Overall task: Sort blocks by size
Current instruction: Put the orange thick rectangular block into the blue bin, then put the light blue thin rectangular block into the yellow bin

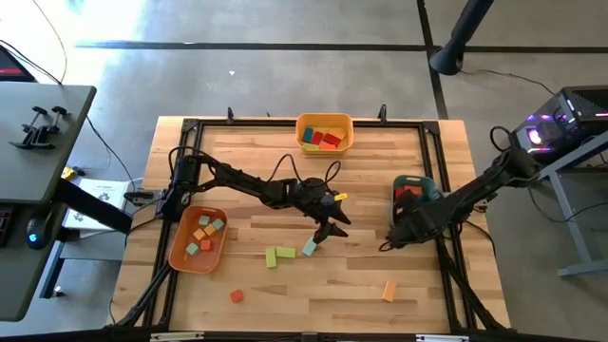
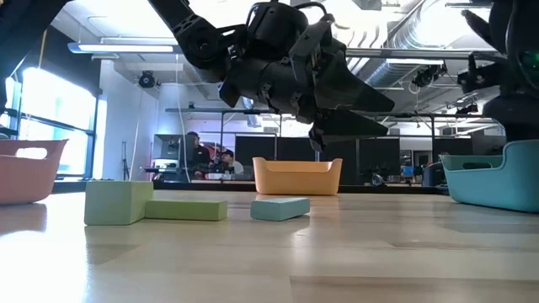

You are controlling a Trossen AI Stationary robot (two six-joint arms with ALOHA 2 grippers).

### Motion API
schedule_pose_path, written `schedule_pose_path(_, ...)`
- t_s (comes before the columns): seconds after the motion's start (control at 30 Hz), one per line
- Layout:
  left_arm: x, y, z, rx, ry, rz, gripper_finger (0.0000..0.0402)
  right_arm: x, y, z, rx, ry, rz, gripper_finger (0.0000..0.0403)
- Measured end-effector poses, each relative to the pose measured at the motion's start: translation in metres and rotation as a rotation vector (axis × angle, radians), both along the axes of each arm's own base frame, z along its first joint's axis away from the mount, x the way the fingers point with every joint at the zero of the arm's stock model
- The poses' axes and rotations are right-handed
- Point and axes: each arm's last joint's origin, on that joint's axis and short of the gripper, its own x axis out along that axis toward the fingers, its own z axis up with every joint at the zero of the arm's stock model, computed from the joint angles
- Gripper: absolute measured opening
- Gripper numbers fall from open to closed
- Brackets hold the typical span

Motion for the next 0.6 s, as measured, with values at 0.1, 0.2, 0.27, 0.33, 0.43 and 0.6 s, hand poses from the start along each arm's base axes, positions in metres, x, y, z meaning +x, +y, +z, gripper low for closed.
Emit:
schedule_pose_path(0.1, -0.0001, 0.0, -0.0003, -0.002, 0.004, 0.001, 0.0218, -0.0005, -0.0005, 0.0007, -0.018, -0.003, 0.008, 0.0204)
schedule_pose_path(0.2, -0.0001, 0.0, -0.0003, -0.005, 0.005, 0.003, 0.0218, -0.0017, -0.0003, 0.0013, 0.004, 0.013, -0.001, 0.0204)
schedule_pose_path(0.27, -0.0001, 0.0, -0.0002, -0.005, 0.005, 0.003, 0.0218, -0.0018, 0.0003, 0.0009, 0.024, 0.025, -0.002, 0.0204)
schedule_pose_path(0.33, -0.0001, 0.0001, -0.0002, -0.004, 0.005, 0.005, 0.0218, -0.0021, 0.0004, 0.0009, 0.032, 0.036, 0.007, 0.0204)
schedule_pose_path(0.43, 0.0002, 0.0008, -0.0003, 0.002, 0.007, 0.03, 0.0218, -0.0006, 0.0003, 0.0009, 0.012, 0.017, 0.031, 0.0203)
schedule_pose_path(0.6, 0.0002, 0.0012, -0.0005, 0.001, 0.01, 0.04, 0.0218, 0.0042, 0.0049, 0.0018, -0.127, -0.115, 0.142, 0.0203)
